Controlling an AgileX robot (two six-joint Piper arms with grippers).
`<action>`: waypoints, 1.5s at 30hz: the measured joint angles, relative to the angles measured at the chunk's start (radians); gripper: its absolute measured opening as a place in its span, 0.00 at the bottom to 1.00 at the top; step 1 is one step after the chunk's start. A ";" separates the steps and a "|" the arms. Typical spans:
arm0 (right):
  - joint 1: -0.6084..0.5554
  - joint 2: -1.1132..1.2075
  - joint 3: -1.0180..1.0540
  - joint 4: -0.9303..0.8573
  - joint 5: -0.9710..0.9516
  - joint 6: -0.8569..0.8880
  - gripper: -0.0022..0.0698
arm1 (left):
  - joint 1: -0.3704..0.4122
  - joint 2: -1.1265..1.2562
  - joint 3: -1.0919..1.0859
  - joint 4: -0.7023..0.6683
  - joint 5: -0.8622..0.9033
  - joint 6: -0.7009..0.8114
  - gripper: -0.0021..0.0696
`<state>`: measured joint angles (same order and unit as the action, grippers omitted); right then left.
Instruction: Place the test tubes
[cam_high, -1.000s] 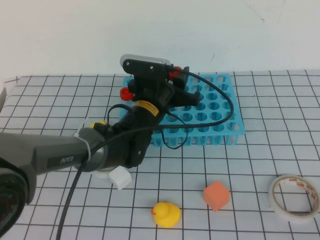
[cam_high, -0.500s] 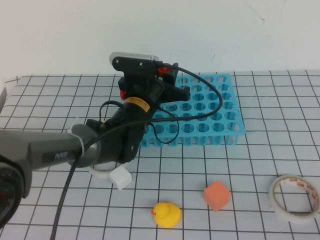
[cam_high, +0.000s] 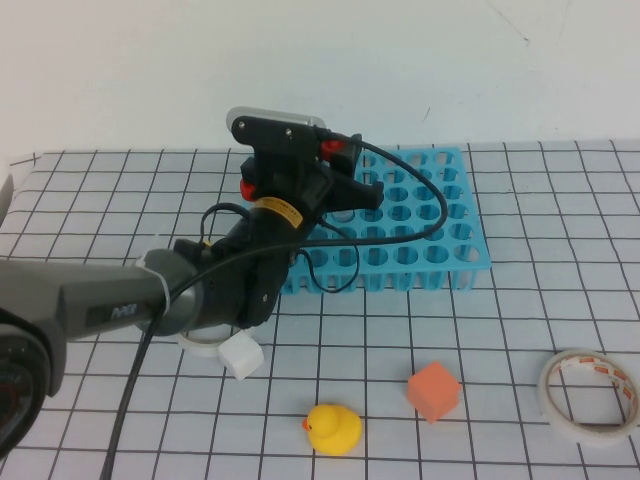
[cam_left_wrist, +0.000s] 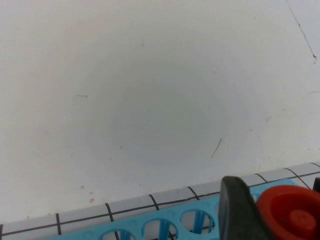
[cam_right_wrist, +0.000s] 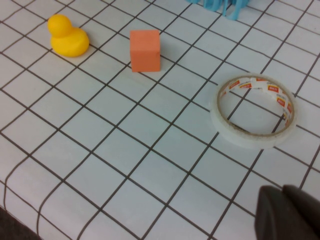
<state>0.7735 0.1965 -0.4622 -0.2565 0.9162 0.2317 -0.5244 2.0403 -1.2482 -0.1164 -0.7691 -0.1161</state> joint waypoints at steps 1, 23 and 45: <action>0.000 0.000 0.000 0.000 0.000 0.000 0.03 | 0.000 0.002 0.000 0.000 -0.002 0.000 0.38; 0.000 0.000 0.000 0.000 0.000 0.000 0.03 | 0.000 0.037 0.000 0.079 -0.007 0.003 0.38; 0.000 0.000 0.000 0.000 0.000 0.000 0.03 | 0.002 -0.314 0.000 0.094 0.121 0.244 0.49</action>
<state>0.7735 0.1965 -0.4622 -0.2565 0.9162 0.2317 -0.5227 1.7264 -1.2482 -0.0225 -0.6481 0.1282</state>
